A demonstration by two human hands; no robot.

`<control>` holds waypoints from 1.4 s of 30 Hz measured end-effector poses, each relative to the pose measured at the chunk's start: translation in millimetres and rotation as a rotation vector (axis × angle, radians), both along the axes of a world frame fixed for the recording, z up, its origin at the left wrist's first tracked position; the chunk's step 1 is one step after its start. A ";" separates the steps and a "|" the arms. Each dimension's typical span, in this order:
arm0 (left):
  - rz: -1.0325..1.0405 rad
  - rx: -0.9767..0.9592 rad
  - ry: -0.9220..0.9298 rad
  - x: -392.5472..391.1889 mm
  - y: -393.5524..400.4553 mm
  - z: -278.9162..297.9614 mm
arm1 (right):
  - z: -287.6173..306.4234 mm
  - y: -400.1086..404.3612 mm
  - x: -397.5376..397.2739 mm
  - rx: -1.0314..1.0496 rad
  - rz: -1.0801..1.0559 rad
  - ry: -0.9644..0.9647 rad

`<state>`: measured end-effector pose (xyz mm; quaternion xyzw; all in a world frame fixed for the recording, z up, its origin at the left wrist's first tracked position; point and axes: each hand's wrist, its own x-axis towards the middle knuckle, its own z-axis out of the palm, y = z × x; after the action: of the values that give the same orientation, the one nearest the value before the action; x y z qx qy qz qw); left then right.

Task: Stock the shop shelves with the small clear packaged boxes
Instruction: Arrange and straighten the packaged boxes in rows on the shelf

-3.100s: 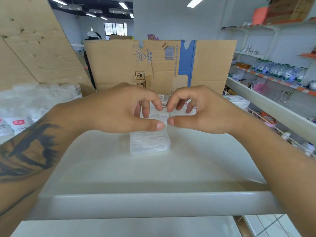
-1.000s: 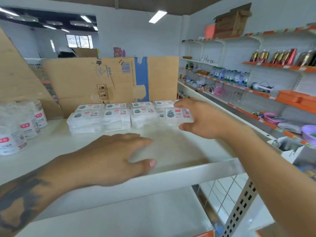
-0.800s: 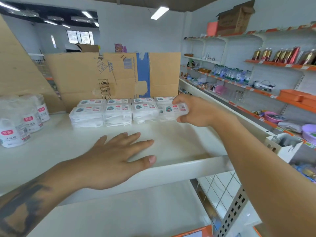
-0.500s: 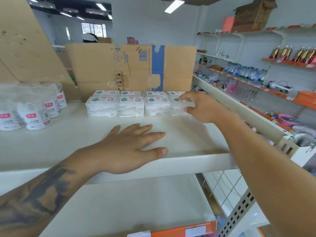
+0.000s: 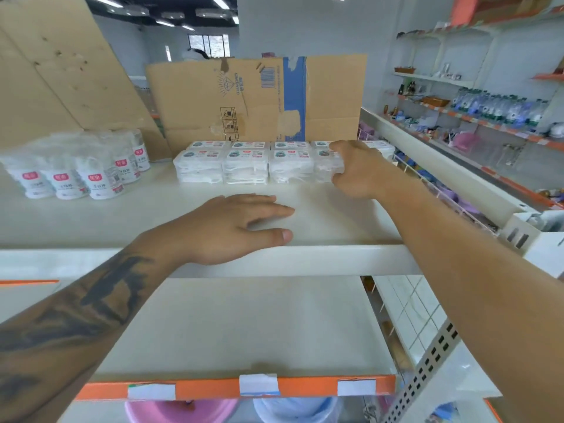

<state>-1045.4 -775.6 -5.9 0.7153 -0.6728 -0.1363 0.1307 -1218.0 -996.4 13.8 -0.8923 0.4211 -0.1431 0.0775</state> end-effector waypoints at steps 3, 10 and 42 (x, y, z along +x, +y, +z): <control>0.043 -0.097 -0.033 -2.1 5.1 -1.2 | 2.4 18.3 -8.9 -0.078 -0.018 0.003; 0.164 -0.376 -0.466 -18.7 35.4 -12.7 | -24.7 96.7 -33.3 -0.209 -0.050 -0.150; 0.787 -0.180 -0.507 207.5 502.2 -149.2 | -183.5 533.7 263.1 -0.340 0.479 -0.318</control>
<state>-837.9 -273.4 -155.1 0.9124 -0.3706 0.1610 0.0656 -954.9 -462.8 -169.7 -0.9327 0.1520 -0.3263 0.0239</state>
